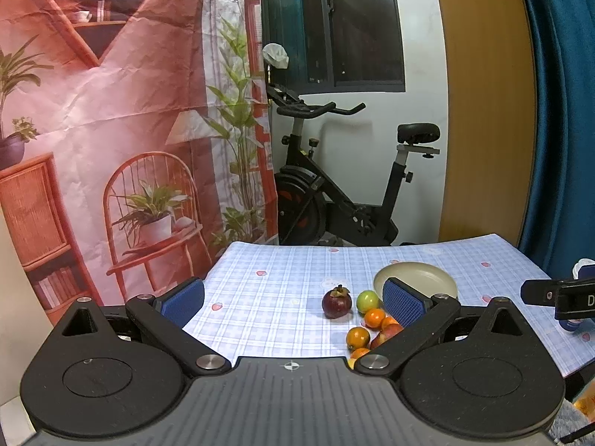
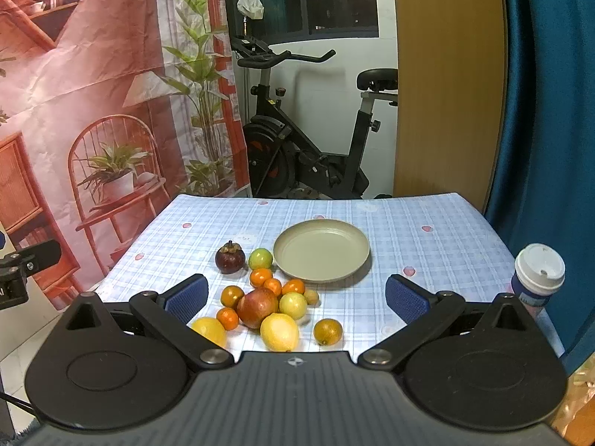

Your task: Organize fruits

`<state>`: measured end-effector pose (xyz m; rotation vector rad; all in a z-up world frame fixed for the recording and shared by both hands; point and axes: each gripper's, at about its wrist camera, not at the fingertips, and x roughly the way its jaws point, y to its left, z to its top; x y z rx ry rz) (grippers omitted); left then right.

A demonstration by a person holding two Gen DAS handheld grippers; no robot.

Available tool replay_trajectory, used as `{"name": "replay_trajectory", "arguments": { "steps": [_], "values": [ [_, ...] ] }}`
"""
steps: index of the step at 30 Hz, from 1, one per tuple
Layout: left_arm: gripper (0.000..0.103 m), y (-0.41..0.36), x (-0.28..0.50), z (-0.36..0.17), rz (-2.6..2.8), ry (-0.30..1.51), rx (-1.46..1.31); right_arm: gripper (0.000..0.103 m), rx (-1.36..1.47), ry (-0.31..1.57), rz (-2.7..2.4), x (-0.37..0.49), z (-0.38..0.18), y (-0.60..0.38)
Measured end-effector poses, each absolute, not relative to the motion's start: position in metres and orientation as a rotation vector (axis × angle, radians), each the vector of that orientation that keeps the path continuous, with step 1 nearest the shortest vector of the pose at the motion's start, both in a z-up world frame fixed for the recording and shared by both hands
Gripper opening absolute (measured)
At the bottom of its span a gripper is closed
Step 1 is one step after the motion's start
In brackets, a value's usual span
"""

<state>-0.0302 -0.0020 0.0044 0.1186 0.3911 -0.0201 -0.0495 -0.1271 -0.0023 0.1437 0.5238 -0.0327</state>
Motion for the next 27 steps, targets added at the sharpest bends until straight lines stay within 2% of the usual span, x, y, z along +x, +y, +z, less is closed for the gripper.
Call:
{"name": "replay_trajectory", "arguments": {
  "steps": [27],
  "values": [
    [0.103,-0.0007,-0.0360,0.0035,-0.015,0.356,0.096,0.103,0.129,0.492,-0.023,-0.0538,0.0022,-0.1205]
  ]
}}
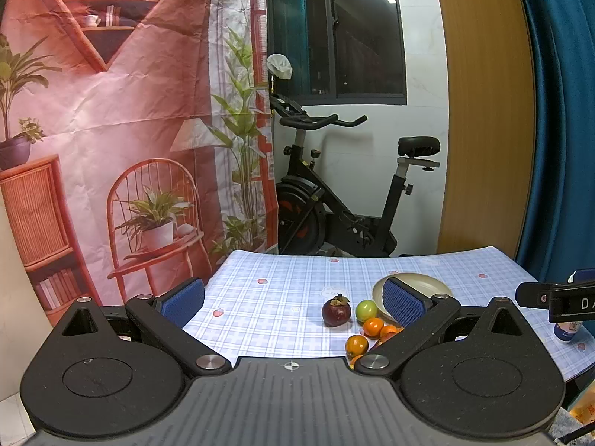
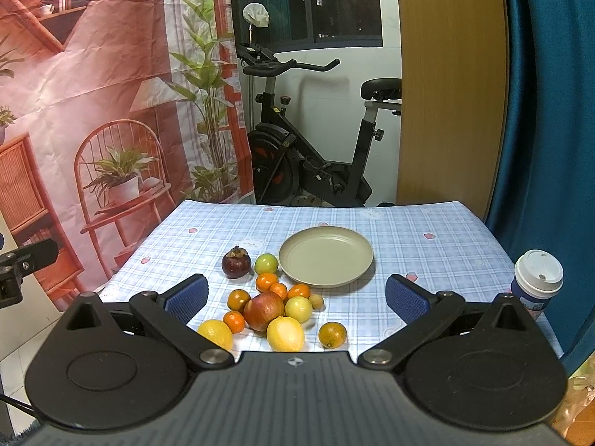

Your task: Organize fruits

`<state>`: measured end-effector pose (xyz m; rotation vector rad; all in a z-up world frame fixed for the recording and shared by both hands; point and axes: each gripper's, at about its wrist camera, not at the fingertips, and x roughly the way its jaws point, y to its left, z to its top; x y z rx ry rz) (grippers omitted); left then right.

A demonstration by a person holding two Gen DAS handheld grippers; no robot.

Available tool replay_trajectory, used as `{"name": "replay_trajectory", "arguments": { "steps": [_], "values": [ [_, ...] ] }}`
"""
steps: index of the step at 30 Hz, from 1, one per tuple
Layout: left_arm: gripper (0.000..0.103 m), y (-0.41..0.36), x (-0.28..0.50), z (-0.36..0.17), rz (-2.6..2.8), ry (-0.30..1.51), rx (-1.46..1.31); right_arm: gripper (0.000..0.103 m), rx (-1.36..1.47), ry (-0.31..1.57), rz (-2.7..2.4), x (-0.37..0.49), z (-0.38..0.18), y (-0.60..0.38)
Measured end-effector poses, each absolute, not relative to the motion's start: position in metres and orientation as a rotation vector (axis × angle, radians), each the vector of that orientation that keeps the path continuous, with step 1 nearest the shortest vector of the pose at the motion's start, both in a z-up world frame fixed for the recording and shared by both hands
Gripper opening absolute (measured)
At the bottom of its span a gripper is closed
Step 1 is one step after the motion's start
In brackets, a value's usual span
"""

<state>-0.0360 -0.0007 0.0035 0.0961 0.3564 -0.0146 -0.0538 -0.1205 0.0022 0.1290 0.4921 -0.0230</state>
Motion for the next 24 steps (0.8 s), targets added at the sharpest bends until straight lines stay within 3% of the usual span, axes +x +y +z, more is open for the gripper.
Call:
{"name": "replay_trajectory", "arguments": {
  "steps": [24],
  "values": [
    [0.103,0.0001,-0.0381,0.0043,-0.011,0.356,0.092,0.103,0.132,0.491,-0.022,-0.0545,-0.0001,-0.1230]
  ]
}}
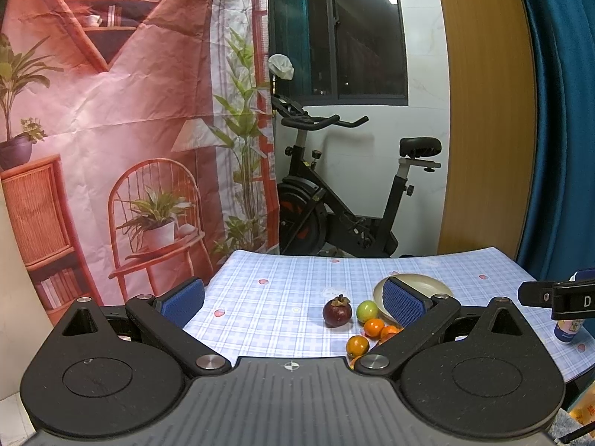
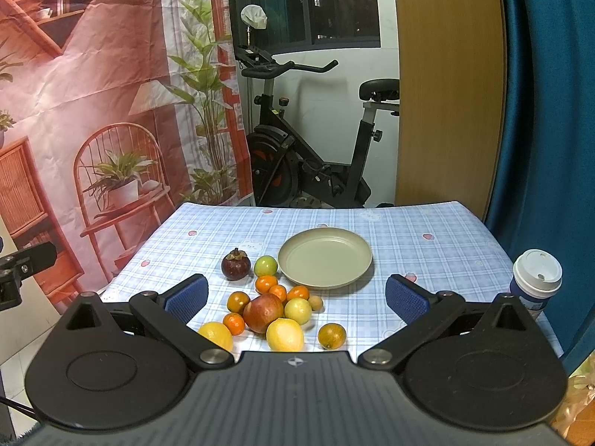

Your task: Organize fruits

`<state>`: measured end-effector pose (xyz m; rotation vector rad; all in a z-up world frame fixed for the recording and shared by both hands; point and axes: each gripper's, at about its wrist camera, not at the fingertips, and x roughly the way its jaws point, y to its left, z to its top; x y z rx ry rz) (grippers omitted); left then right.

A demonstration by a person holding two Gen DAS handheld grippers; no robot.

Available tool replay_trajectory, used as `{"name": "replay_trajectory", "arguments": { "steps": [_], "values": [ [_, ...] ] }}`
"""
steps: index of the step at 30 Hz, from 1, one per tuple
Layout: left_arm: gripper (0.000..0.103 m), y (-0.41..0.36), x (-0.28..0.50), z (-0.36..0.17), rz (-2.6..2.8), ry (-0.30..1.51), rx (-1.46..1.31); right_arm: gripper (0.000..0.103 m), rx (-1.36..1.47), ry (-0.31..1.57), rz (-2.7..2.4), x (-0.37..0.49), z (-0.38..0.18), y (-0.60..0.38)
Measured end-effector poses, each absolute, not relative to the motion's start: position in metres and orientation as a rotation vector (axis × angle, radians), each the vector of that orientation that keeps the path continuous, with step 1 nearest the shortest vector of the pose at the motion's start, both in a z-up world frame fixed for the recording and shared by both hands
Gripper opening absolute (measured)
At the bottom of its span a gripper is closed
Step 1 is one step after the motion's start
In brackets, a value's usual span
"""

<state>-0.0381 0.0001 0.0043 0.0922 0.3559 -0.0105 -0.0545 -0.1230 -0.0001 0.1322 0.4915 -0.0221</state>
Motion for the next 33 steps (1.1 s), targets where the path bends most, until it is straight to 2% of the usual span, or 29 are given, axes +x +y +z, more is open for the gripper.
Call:
{"name": "replay_trajectory", "arguments": {
  "steps": [16,25,33],
  "values": [
    [0.103,0.003,-0.028,-0.002,-0.010,0.372,0.085,0.103,0.145,0.475,0.005,-0.052,0.001,-0.126],
    [0.102,0.023,0.035,-0.009,0.022,0.379,0.066,0.103,0.192,0.352,0.028,-0.006,-0.010,-0.151],
    [0.098,0.022,0.099,-0.022,0.018,0.374,0.096,0.103,0.270,0.321,0.096,0.062,-0.035,-0.170]
  ]
}}
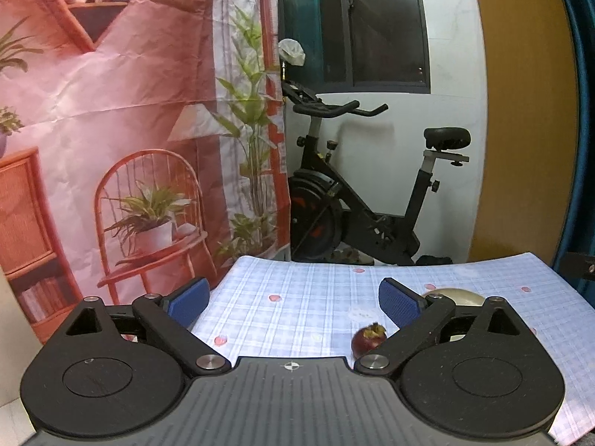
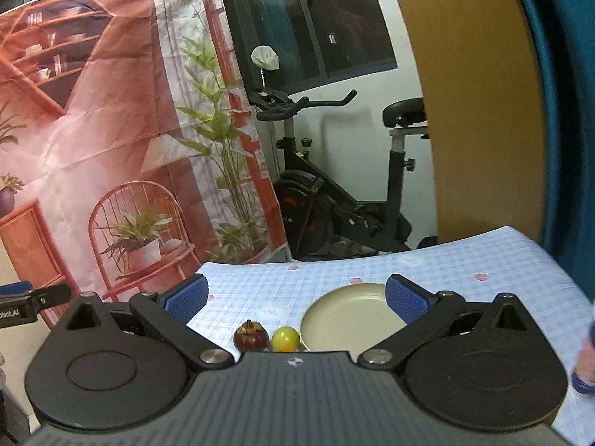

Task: Organize fruits
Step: 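Move the open left gripper down toward the purple mangosteen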

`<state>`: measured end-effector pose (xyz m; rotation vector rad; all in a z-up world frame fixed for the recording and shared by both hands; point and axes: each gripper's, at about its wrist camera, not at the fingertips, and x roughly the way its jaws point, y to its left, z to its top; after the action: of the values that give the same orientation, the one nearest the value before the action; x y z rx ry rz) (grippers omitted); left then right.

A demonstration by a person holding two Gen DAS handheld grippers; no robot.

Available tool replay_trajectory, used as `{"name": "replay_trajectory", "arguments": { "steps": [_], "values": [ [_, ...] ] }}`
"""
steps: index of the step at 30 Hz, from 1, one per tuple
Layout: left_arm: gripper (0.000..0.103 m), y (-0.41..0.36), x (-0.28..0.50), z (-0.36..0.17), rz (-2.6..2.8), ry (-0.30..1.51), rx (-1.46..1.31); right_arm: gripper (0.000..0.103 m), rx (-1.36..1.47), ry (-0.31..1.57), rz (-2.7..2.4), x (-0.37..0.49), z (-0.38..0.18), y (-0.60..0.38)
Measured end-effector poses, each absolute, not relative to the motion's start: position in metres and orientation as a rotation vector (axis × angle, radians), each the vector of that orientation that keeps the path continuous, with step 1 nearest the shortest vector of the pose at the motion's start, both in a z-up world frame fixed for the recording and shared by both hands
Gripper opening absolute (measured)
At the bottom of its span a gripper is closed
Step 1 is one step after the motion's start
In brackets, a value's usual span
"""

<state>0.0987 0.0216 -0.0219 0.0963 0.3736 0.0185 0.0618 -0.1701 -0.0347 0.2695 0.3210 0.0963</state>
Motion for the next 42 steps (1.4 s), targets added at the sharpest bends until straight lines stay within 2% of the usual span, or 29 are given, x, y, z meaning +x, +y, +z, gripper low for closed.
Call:
{"name": "replay_trajectory", "arguments": {
  "steps": [3,10,15,21,25,31,33,37,42],
  "values": [
    [0.097,0.021,0.115,-0.027,0.022,0.372,0.119,0.103,0.278,0.313,0.123,0.085,-0.046,-0.169],
    [0.086,0.020,0.147,-0.043,-0.051,0.379,0.123,0.103,0.252,0.395,0.174,0.126,-0.067,-0.163],
    [0.085,0.026,0.158,-0.064,-0.136,0.377,0.038,0.103,0.192,0.473,0.188,0.147,-0.084,-0.156],
    [0.085,0.027,0.188,-0.093,-0.196,0.502,0.014,0.103,0.110,0.618,0.227,0.181,-0.109,-0.142],
    [0.081,0.031,0.218,-0.111,-0.124,0.674,0.038,0.102,0.047,0.668,0.287,0.205,-0.122,-0.129],
    [0.081,0.041,0.246,-0.134,-0.166,0.711,0.003,0.102,-0.025,0.708,0.380,0.240,-0.136,-0.107],
    [0.080,0.041,0.256,-0.143,-0.207,0.728,-0.012,0.100,-0.053,0.713,0.415,0.253,-0.140,-0.100],
    [0.053,0.044,0.275,-0.157,-0.352,0.766,-0.102,0.083,-0.113,0.754,0.507,0.275,-0.152,-0.085],
    [0.053,0.046,0.292,-0.177,-0.462,0.821,-0.192,0.073,-0.208,0.771,0.587,0.296,-0.166,-0.068]
  ]
}}
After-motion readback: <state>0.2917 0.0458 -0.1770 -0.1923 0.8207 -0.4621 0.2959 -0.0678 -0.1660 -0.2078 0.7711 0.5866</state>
